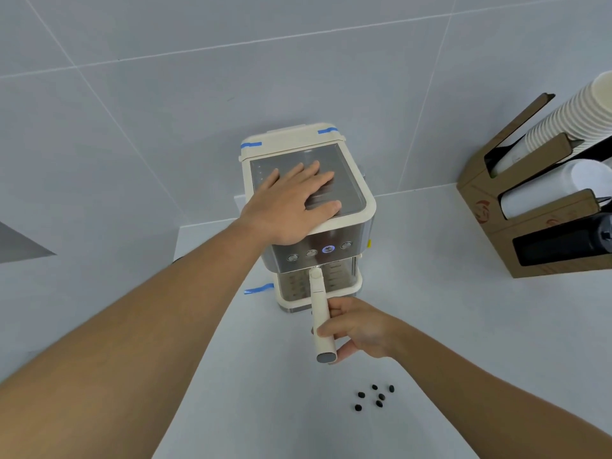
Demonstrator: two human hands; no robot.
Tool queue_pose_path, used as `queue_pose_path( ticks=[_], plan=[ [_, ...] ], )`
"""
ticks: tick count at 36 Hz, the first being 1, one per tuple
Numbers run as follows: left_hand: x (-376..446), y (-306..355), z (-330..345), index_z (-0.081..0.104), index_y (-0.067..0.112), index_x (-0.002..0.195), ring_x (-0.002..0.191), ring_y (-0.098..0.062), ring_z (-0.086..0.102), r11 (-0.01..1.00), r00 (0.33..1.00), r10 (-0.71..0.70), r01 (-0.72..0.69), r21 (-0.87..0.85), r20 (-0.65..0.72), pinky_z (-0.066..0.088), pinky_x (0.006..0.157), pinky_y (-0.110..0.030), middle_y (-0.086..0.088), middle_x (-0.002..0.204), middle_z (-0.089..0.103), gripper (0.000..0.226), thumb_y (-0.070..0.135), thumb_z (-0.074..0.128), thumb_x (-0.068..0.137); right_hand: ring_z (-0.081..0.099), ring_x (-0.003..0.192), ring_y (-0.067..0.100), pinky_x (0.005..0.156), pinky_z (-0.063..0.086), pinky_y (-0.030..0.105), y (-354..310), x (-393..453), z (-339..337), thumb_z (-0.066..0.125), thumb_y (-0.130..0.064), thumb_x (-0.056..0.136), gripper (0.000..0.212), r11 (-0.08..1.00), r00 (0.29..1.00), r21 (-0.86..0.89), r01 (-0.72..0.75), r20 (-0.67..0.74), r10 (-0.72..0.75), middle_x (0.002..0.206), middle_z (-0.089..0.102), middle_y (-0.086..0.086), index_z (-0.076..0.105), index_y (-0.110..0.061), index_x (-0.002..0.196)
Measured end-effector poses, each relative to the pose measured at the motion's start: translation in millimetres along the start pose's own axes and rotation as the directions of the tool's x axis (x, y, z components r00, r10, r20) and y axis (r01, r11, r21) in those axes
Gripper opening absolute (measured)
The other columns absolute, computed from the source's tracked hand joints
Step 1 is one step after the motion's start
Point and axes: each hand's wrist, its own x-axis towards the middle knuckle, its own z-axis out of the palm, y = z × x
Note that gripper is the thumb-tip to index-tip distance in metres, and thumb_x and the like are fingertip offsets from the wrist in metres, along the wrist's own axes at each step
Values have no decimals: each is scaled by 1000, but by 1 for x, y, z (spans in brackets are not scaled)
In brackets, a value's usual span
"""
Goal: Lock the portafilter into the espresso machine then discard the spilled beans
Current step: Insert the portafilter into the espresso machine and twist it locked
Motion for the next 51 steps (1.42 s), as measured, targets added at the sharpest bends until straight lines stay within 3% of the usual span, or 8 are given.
queue_pose_path(
  ticks=[12,15,20,28,35,42,51],
  plan=[
    [0,1,1,31,40,148,150,-7,10,998,999,-24,21,-63,-40,3,122,-39,14,163,17,66,66,40,89,67,86,23,66,60,39,-7,19,8,62,1,85,31,992,999,123,29,29,-33,100,63,8,61,-7,115],
    [1,1,0,32,40,148,150,-6,10,997,999,-24,21,-68,-48,3,122,-39,14,162,18,66,66,41,88,67,87,23,72,61,44,-7,25,15,64,2,85,30,986,998,158,49,33,-54,98,64,6,62,-10,112],
    [1,0,1,33,40,148,149,-6,11,997,998,-25,21,-73,-58,4,122,-38,14,162,19,67,67,42,87,68,85,23,69,60,42,-9,37,32,67,2,83,43,965,997,250,74,-14,-73,101,64,7,57,-8,124],
    [1,0,1,36,39,146,149,-7,13,995,997,-28,21,-94,-75,5,122,-39,13,162,22,65,66,45,87,67,86,22,71,60,45,-12,51,49,68,5,81,47,937,996,340,84,-42,-74,95,63,4,54,-13,123],
    [1,0,1,37,39,146,149,-7,14,995,996,-29,21,-97,-82,5,121,-39,12,161,24,65,66,45,87,67,87,21,69,60,43,-17,59,56,68,6,81,37,916,996,391,85,-26,-82,98,64,5,57,-18,107],
    [1,0,1,38,40,145,149,-7,15,995,996,-28,20,-98,-86,5,121,-38,12,161,24,64,66,46,87,65,90,22,68,60,43,-19,65,62,70,6,80,38,903,993,417,108,-80,-81,114,59,10,57,-19,105],
    [0,1,0,38,39,145,149,-7,15,994,996,-26,17,-104,-82,5,121,-39,12,161,24,65,66,46,87,65,94,24,71,61,45,-19,67,68,70,5,81,35,884,992,453,120,-91,-88,110,60,9,59,-17,104]
  ],
)
